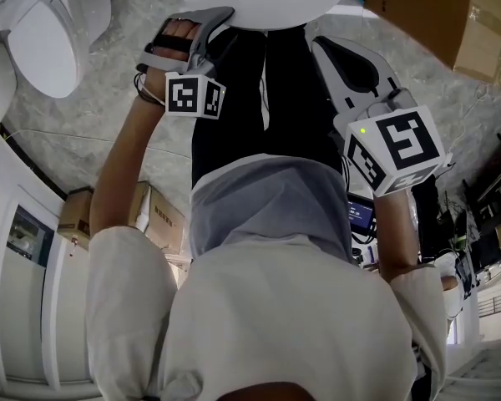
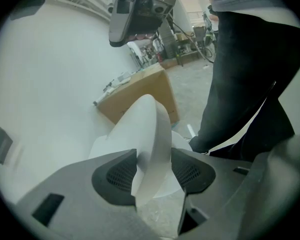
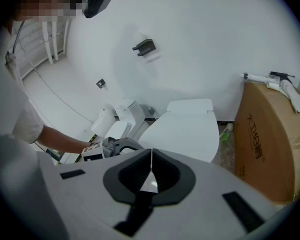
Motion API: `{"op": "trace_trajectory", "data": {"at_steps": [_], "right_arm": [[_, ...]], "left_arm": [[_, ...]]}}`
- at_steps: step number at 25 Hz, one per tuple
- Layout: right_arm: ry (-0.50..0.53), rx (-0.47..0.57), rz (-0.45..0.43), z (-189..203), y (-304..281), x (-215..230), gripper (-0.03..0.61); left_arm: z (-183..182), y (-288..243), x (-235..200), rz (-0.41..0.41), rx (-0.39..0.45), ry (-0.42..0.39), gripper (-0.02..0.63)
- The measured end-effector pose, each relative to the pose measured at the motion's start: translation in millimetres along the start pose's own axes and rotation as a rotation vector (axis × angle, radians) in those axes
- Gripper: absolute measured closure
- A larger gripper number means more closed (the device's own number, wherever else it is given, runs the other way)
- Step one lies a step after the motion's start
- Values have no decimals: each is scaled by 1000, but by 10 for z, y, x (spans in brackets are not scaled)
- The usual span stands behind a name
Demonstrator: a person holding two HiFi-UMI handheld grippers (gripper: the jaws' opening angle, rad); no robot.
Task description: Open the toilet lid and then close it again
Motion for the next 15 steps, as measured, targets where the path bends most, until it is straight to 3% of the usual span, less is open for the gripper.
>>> {"op": "trace_trajectory", "data": {"at_steps": [8,15], "right_arm": [[-12,-27,-41,64,-171,-53,566],[-28,-44,-54,154,-220,-1,566]], "left_arm": [[117,-136,151,88,-4,93,425],[237,-338,329,136,-31,76,445]]}}
Point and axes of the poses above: the fingertips, and each gripper's own axes: y backward along the fingers, x to its right, z out of its underside, the point moved 1 cm from there along y, backward along the fingers, and after that the axes turned 13 degrees about y, right-handed, at the moved point
